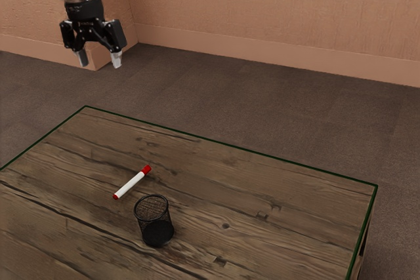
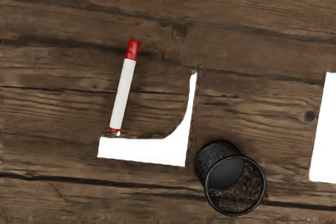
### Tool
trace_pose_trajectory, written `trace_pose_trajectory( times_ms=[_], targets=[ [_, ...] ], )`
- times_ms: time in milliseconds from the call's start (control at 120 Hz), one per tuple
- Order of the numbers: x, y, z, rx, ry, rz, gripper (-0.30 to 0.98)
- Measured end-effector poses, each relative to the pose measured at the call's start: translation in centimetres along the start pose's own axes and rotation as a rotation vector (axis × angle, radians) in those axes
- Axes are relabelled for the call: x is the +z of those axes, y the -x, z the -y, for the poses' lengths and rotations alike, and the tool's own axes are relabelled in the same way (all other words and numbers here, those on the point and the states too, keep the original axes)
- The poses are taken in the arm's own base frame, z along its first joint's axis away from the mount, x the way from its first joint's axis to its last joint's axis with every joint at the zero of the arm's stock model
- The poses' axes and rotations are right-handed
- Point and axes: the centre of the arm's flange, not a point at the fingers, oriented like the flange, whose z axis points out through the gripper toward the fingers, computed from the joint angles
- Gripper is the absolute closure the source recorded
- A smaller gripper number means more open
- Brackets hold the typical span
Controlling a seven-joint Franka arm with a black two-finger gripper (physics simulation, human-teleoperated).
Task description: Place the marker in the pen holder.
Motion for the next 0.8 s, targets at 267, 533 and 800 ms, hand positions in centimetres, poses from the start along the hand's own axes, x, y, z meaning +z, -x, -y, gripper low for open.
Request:
trace_pose_trajectory(
  times_ms=[267, 533, 800],
  targets=[
    [20.1, -5.2, -0.3, -0.031, -0.016, 0.203, 0.0],
    [36.0, -5.8, 4.2, -0.078, -0.047, 0.224, 0.04],
    [38.4, -4.1, 5.5, 0.077, -0.126, 0.073, 0.41]
  ],
)
